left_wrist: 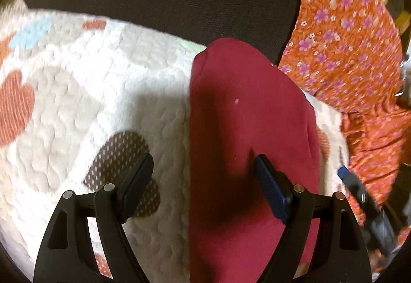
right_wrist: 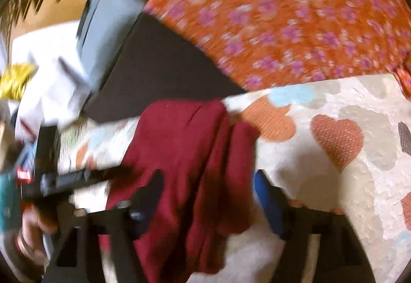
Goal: Fold small clothes
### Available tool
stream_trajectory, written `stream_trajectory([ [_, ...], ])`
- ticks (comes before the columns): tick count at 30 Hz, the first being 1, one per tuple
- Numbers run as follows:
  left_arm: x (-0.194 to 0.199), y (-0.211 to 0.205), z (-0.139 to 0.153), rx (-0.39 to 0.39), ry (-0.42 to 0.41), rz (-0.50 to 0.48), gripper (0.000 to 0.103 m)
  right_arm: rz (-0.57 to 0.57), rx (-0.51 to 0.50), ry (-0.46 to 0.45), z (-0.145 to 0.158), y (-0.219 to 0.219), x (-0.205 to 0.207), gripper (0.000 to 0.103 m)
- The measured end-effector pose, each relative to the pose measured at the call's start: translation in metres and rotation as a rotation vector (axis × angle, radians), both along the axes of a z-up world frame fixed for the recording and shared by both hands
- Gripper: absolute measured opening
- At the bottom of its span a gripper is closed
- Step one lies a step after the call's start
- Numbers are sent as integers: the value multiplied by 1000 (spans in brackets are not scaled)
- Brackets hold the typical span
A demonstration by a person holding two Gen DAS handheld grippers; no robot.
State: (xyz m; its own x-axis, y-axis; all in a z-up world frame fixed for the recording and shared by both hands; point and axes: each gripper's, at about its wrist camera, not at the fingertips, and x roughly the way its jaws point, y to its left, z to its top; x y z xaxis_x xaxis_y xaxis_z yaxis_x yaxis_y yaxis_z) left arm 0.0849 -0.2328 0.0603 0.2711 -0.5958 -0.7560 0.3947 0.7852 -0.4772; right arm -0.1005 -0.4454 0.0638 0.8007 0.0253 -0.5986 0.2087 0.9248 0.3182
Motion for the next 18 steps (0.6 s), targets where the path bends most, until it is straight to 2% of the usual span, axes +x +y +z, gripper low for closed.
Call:
stream_trajectory([
  [3, -2, 0, -12, -57, 54, -37, 81, 3, 89, 81, -24, -17, 23, 72],
  [6, -8, -7, -17, -76, 50, -73, 82, 19, 125, 65, -36, -23, 35, 73],
  [9, -9, -22, -24, -75, 44, -96, 89, 48, 176, 69, -51, -24, 51, 74],
  [11, -11, -28, -24, -76, 12, -89, 89, 44, 156, 47, -53, -18, 53, 74],
  [13, -15, -33, -22, -70, -9, -122, 79, 21, 143, 53, -48, -14, 51, 51],
  [15, -17, -33, -16, -56, -31, -130, 65, 18, 86, 46, -35, -6, 46, 34],
  [17, -23, -29, -6, -42, -53, -144, 53, 29, 67, 44, -30, -1, 44, 30],
  [18, -26, -26, -1, -37, -57, -151, 51, 43, 48, 42, -23, 5, 40, 30],
])
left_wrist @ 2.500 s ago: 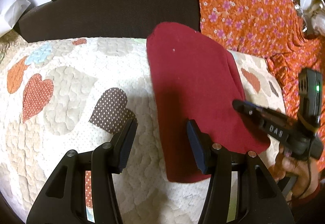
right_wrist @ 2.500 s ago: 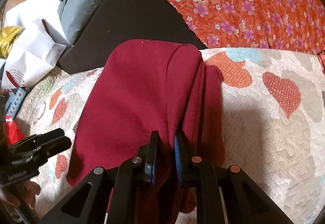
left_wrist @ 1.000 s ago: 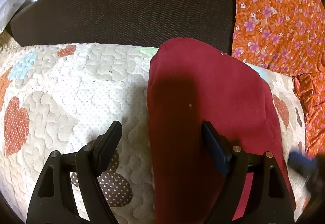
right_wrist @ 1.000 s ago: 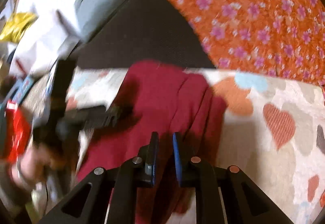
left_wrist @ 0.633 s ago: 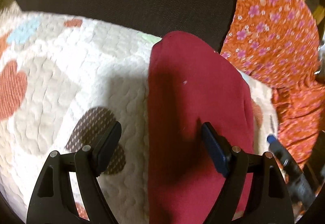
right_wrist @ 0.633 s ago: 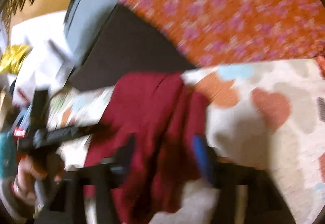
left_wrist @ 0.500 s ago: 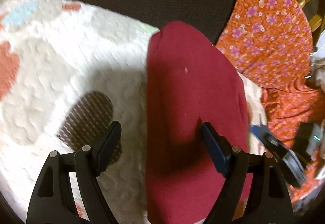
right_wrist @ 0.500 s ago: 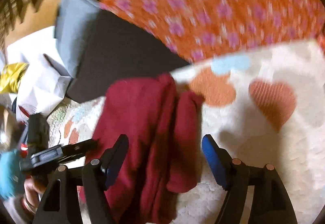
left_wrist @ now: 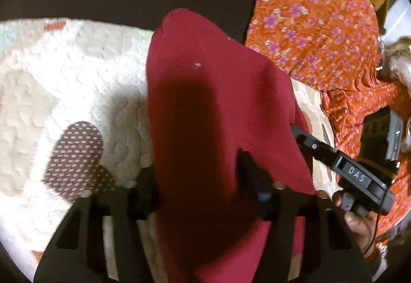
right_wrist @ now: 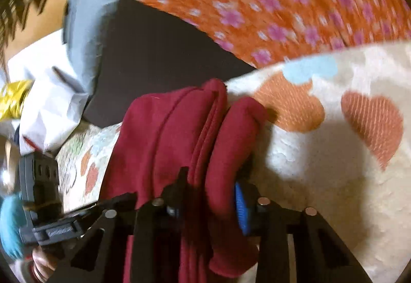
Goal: Fold small clothes
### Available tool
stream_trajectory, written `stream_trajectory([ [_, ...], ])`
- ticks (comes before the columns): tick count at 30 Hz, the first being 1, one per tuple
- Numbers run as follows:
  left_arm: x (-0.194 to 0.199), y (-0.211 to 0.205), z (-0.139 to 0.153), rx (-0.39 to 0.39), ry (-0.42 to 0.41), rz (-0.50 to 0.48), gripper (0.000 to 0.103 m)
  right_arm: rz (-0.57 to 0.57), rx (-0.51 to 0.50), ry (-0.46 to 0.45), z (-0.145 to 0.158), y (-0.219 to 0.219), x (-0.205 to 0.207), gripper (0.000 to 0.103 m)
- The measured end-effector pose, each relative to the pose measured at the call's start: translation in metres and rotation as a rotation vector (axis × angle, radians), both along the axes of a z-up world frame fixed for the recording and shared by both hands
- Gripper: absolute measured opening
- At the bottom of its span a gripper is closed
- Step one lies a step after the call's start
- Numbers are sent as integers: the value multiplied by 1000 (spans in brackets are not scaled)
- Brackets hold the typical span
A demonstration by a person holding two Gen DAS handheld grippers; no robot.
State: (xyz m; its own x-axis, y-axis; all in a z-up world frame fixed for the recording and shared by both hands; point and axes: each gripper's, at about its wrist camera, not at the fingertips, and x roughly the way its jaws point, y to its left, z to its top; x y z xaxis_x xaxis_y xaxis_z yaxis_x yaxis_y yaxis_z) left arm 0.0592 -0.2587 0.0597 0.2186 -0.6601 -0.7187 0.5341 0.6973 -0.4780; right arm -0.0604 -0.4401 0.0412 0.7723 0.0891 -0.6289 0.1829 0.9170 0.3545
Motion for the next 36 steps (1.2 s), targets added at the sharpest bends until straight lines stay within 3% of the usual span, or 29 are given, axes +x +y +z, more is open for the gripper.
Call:
stream_trajectory([
  [3, -16, 18, 20, 8, -5, -10, 49, 38, 17, -24, 23, 24, -25, 30],
  [9, -78, 82, 52, 47, -34, -7, 49, 110, 96, -31, 30, 75, -78, 29],
  [13, -124, 120, 35, 105, 20, 29, 49, 145, 96, 26, 7, 112, -106, 30],
  [16, -145, 133, 6, 187, 68, 53, 49, 140, -5, 205, -28, 130, -107, 32],
  [18, -150, 138, -6, 233, 93, 76, 50, 100, -55, 184, -25, 132, -121, 36],
  [21, -161, 151, 11, 227, 17, 123, 49, 80, -43, 103, -5, 133, -141, 36],
  [24, -173, 159, 36, 202, -128, 193, 50, 102, -50, 42, 8, 144, -144, 36],
  [29, -185, 150, 29, 205, -152, 176, 50, 146, -62, 104, -8, 165, -118, 36],
  [32, -190, 143, 17, 225, -156, 162, 50, 118, -29, 135, -27, 162, -105, 35],
  [34, -193, 135, 16, 261, -204, 153, 50, 123, -2, 119, -29, 161, -105, 13],
  [36, -196, 130, 16, 281, -231, 137, 50, 132, -70, 91, -18, 166, -112, 9],
])
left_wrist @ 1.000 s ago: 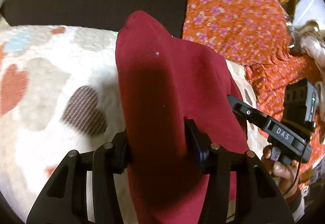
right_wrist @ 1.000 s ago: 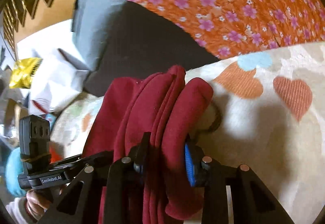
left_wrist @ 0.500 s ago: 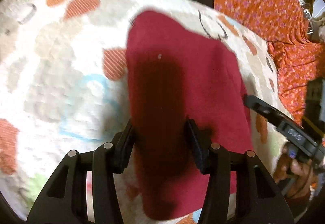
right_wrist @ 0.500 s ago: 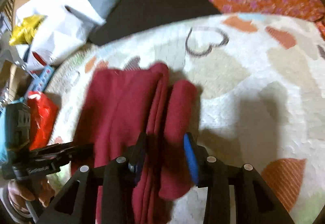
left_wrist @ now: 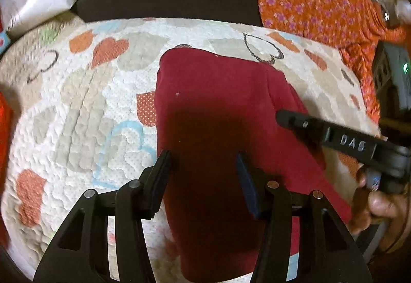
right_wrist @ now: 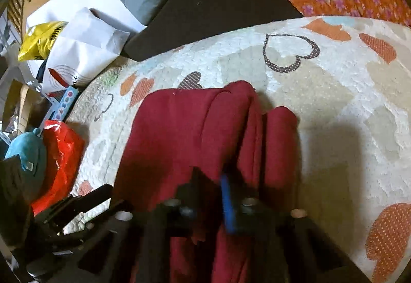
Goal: Fold small clothes
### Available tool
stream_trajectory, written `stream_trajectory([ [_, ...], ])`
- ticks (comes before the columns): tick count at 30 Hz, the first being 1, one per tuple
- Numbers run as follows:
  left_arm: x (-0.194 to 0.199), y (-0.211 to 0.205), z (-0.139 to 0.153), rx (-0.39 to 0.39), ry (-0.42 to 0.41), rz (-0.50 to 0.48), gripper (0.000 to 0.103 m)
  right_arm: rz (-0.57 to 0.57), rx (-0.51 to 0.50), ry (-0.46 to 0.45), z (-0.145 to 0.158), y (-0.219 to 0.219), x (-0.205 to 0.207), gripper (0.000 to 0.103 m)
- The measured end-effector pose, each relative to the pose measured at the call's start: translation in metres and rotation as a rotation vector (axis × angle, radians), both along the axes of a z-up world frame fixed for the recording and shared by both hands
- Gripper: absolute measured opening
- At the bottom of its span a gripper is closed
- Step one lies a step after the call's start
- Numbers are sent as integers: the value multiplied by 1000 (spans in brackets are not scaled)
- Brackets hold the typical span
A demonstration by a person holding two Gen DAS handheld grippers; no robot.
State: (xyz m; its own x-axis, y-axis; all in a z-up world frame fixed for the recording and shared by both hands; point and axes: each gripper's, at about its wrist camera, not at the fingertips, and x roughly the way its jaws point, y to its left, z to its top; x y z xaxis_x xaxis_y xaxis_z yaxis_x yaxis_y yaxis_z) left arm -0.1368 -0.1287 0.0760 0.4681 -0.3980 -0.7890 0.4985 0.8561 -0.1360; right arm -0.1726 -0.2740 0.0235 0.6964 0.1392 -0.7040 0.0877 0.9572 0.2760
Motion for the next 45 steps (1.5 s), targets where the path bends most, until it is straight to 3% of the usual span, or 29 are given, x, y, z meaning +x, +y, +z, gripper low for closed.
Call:
stream_trajectory([
  [3, -2, 2, 2, -26, -4, -16, 53, -6, -102, -24, 9, 3, -9, 8],
  [7, -3, -8, 1, -14, -25, -33, 59, -25, -157, 20, -9, 1, 1, 8],
  [9, -4, -13, -3, 14, -40, -40, 67, -32, -139, 5, -12, -1, -2, 8],
  [14, -7, -21, -11, 69, -74, -43, 72, -20, -123, 6, 1, 0, -11, 8],
  [17, -5, -20, -11, 49, -62, -36, 75, -20, -141, 5, 6, 5, -18, 8],
  [29, -6, -9, -5, -3, -59, -10, 75, -26, -184, -28, 29, 11, -49, 8],
  [37, -12, 3, 10, -7, -143, 14, 75, 38, -186, -56, 38, 32, -59, 8],
  [45, -9, 7, 8, 4, -131, 27, 75, 109, -193, -55, 31, 51, -61, 8],
])
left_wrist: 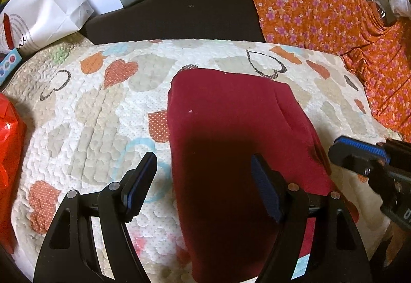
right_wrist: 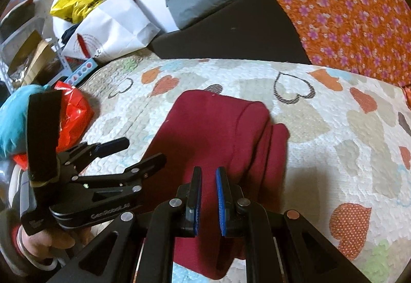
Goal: Fold small clothes
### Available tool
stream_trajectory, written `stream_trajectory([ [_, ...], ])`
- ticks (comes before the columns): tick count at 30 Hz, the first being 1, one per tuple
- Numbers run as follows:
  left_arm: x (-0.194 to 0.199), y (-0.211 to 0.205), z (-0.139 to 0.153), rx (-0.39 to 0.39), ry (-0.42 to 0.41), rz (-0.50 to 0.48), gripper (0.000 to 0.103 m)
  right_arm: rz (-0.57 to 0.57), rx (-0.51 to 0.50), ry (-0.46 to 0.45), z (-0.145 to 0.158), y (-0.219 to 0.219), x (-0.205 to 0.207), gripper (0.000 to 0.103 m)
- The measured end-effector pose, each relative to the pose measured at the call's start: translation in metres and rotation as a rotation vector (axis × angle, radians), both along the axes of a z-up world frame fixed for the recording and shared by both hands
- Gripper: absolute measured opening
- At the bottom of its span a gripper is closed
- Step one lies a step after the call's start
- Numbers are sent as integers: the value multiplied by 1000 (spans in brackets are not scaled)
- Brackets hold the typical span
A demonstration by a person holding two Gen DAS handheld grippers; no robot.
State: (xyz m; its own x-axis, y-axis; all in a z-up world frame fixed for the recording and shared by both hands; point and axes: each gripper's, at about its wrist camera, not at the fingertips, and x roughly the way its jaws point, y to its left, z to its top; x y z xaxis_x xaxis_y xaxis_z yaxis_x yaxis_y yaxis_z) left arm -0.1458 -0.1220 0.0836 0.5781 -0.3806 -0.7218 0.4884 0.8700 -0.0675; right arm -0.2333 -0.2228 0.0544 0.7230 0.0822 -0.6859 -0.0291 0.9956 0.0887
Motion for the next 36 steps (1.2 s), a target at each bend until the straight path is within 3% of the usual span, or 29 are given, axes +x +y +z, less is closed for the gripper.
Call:
stream_trajectory([
  [4, 5, 2, -9, 23, 22, 14, 75, 17, -21, 52, -20, -1, 3, 8],
  [7, 13, 3, -23, 25, 88, 26, 75, -11, -66, 130, -45, -12, 9, 8],
  [9, 15, 3, -26, 9, 113, 28, 75, -19, -1, 132, -53, -23, 9, 8],
  [18, 11, 0, -23, 25, 86, 20, 75, 24, -14, 116, -30, -12, -5, 9],
  [23, 10, -2, -24, 31, 83, 19, 75, 19, -43, 169, -50, -9, -1, 9],
  [27, 7, -3, -22, 41, 63, 17, 75, 8, -9, 159, -46, -12, -2, 9],
  [33, 5, 2, -12, 24, 18, 30, 75, -41, 27, 70, -28, -16, -6, 24],
  [36, 3, 5, -8, 18, -1, 39, 75, -48, 5, 65, -27, -12, -4, 24],
])
